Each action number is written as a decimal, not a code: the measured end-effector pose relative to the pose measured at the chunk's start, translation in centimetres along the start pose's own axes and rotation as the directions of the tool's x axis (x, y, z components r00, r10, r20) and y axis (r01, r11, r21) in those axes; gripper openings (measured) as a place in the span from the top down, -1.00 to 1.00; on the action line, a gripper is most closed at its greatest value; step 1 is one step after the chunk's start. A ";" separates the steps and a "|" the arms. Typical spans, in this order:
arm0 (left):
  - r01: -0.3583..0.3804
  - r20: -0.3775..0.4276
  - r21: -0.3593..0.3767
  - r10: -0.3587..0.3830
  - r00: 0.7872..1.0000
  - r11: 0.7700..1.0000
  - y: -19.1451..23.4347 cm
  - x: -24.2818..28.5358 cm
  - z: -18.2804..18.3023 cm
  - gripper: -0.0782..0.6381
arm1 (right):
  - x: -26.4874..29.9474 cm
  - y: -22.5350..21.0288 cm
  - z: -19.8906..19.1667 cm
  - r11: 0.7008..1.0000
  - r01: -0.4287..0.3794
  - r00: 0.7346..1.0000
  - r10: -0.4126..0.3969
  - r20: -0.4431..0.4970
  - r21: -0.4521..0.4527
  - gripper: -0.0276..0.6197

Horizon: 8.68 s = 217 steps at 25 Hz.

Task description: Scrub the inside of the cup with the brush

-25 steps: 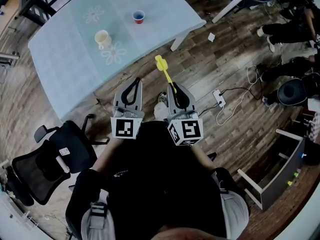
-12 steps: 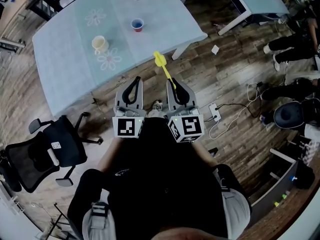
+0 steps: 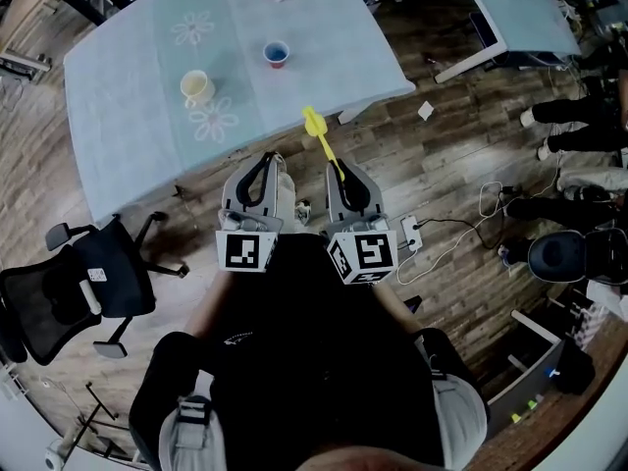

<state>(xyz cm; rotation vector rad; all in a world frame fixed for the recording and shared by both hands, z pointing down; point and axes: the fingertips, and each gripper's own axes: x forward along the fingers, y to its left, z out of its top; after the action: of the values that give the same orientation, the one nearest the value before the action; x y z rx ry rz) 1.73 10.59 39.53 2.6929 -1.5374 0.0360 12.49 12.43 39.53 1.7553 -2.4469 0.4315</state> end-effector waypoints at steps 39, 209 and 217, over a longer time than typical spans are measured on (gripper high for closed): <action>0.086 -0.185 0.003 -0.084 0.979 0.996 13.5 22.4 -12.2 -0.06 | 24.5 -4.6 7.4 0.987 -0.067 0.991 0.048 -0.126 -0.148 0.79; 0.290 -0.241 0.630 -0.173 0.955 0.720 12.6 19.5 -5.5 -0.11 | 23.0 0.8 4.7 0.822 -0.535 0.702 0.302 -0.645 -0.198 0.79; 0.286 -0.249 0.622 -0.163 0.955 0.729 13.3 20.1 -5.8 -0.11 | 21.9 2.2 3.6 0.805 -0.564 0.673 0.319 -0.668 -0.183 0.79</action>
<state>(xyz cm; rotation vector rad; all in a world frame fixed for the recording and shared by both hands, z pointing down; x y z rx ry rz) 0.52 -13.19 46.49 3.2419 -1.2958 0.9612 3.49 -7.96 41.04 0.6710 -2.2290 0.4356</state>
